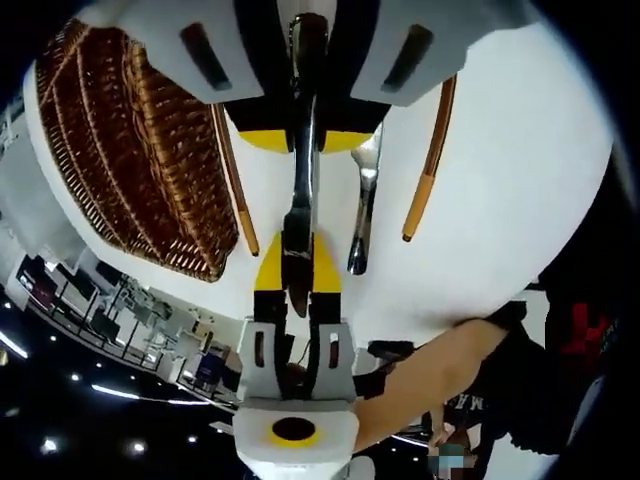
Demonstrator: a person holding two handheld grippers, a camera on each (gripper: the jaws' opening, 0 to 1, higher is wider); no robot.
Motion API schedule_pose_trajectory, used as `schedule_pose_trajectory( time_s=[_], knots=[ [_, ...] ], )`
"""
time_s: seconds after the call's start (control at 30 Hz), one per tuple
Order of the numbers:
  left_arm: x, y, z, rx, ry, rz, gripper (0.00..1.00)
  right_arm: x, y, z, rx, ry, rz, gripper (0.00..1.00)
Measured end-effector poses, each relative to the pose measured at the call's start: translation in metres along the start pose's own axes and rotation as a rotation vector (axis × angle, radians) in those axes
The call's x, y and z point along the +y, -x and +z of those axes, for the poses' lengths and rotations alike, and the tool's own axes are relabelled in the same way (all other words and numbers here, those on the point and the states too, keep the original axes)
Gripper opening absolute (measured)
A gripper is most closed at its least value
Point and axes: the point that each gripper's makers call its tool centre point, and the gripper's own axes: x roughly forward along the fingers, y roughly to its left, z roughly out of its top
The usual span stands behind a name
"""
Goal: Arrange the knives, forks, and spoons in their matching storage slots by inserting each utensil handle-first until every utensil is classified and aligned in the correct compartment
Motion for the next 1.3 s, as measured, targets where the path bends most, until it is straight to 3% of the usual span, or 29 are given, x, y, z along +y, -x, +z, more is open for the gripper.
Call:
schedule_pose_trajectory(
  time_s=[0.1,0.13,0.17,0.3,0.43,0.67,0.83,1.0,1.17,1.3],
  knots=[
    [0.002,0.000,-0.001,-0.004,0.014,0.002,0.13,-0.005,-0.001,-0.001,0.003,-0.066,-0.035,0.07],
    [0.004,0.000,-0.004,0.007,0.023,0.009,0.13,-0.005,-0.001,0.006,-0.036,-0.002,-0.035,0.07],
    [0.003,-0.001,-0.007,0.016,0.034,0.001,0.13,-0.002,-0.001,0.006,-0.039,-0.015,-0.028,0.06],
    [0.003,0.001,-0.007,0.000,0.027,0.004,0.13,-0.004,0.002,0.006,0.003,0.026,-0.057,0.05],
    [0.010,0.008,-0.001,-0.066,0.029,0.042,0.21,-0.008,0.006,0.006,0.001,0.047,-0.079,0.05],
    [0.031,0.030,0.005,-0.223,0.069,0.179,0.60,-0.010,0.016,0.003,0.011,0.075,-0.132,0.00],
    [0.033,0.045,-0.004,-0.258,0.106,0.275,0.68,-0.012,0.021,0.005,0.013,0.068,-0.166,0.00],
    [0.037,0.059,-0.019,-0.389,0.290,0.404,0.99,-0.008,0.026,0.002,0.050,0.095,-0.192,0.00],
    [0.043,0.065,-0.043,-0.439,0.433,0.518,1.00,-0.009,0.029,-0.003,0.066,0.094,-0.228,0.00],
    [0.038,0.069,-0.038,-0.571,0.460,0.542,1.00,-0.005,0.035,0.000,0.078,0.129,-0.233,0.00]
  ],
)
